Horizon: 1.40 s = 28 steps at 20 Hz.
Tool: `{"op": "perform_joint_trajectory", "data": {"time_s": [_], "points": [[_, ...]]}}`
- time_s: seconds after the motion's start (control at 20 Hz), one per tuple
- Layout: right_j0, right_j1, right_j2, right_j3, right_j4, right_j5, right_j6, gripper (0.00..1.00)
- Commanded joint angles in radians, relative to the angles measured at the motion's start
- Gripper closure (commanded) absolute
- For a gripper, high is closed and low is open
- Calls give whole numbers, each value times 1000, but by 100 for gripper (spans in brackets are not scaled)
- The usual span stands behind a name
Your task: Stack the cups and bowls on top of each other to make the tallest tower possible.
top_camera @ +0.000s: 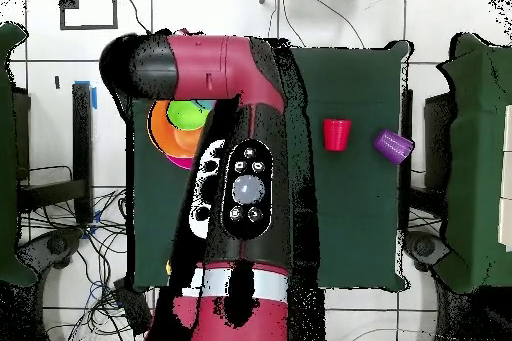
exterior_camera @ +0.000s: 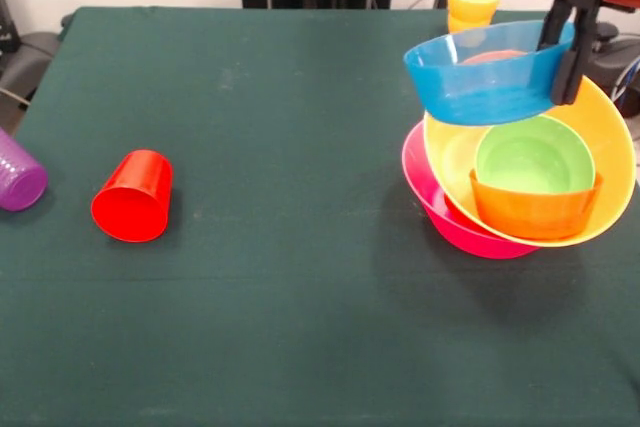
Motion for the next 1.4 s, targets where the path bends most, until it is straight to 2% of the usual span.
{"op": "perform_joint_trajectory", "data": {"time_s": [0.05, 1.05, 1.4], "points": [[33, 20, -13, 152, 16, -71, 214, 100], [158, 81, -150, 148, 134, -111, 275, 100], [175, 102, -169, 183, 172, -160, 269, 100]]}}
